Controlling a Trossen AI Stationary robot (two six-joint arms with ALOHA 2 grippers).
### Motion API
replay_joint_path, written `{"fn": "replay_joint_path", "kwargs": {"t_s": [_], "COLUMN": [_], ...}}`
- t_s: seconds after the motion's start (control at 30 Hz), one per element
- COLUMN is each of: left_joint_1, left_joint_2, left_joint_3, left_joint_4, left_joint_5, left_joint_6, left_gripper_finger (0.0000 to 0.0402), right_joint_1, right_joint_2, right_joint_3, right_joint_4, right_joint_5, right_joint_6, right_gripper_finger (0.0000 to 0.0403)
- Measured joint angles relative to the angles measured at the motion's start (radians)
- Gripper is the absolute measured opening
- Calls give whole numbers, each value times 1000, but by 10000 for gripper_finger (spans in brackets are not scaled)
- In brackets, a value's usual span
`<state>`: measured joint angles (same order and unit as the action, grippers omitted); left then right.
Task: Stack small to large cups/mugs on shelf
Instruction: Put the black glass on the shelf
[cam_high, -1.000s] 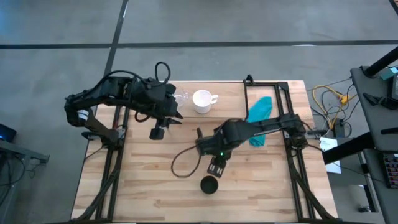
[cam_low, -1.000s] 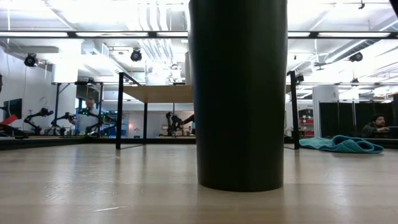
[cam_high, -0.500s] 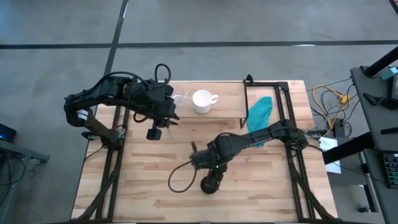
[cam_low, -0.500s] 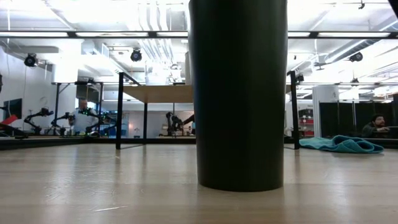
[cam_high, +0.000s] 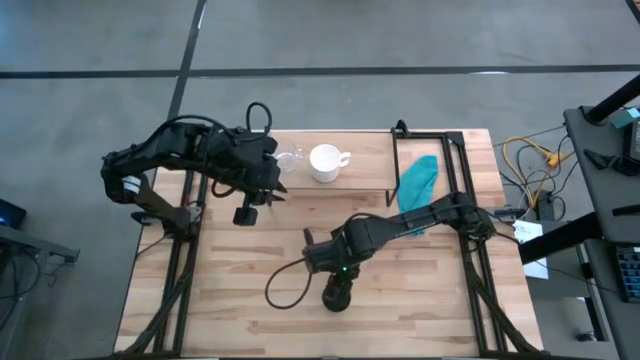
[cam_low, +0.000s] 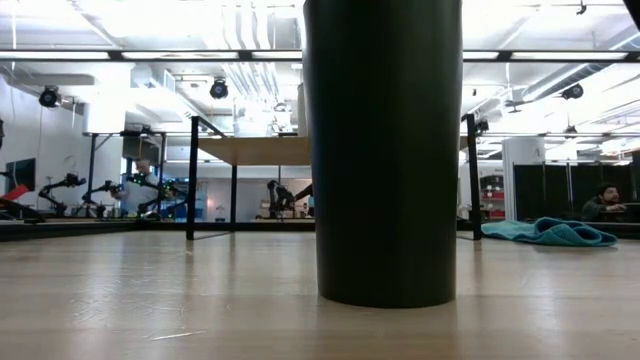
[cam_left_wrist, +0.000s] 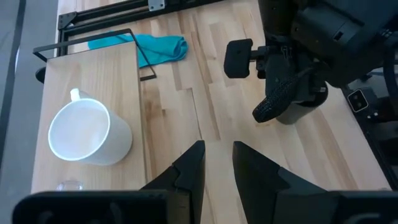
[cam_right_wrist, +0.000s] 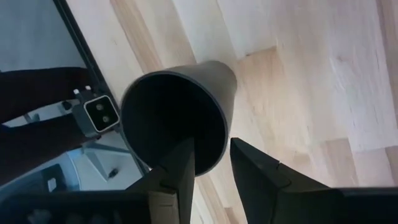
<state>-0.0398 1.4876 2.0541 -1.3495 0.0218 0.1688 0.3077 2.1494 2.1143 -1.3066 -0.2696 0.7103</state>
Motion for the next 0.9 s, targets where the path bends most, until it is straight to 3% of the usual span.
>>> {"fn": "replay_joint_path", "kwargs": {"t_s": [0.53, 0.9], "left_joint_1": [-3, -17], "left_joint_2": [0, 0], "left_joint_3": [0, 0], "left_joint_4": [1, 1], "left_joint_5": [0, 1], "left_joint_6": [0, -1], "left_gripper_finger": [68, 68], "right_joint_1": [0, 0], "right_joint_2": [0, 7], "right_joint_3": [-53, -93], "right_joint_4": [24, 133], "right_joint_5": [0, 4], "right_joint_6": [37, 49], "right_gripper_finger": [98, 95]}}
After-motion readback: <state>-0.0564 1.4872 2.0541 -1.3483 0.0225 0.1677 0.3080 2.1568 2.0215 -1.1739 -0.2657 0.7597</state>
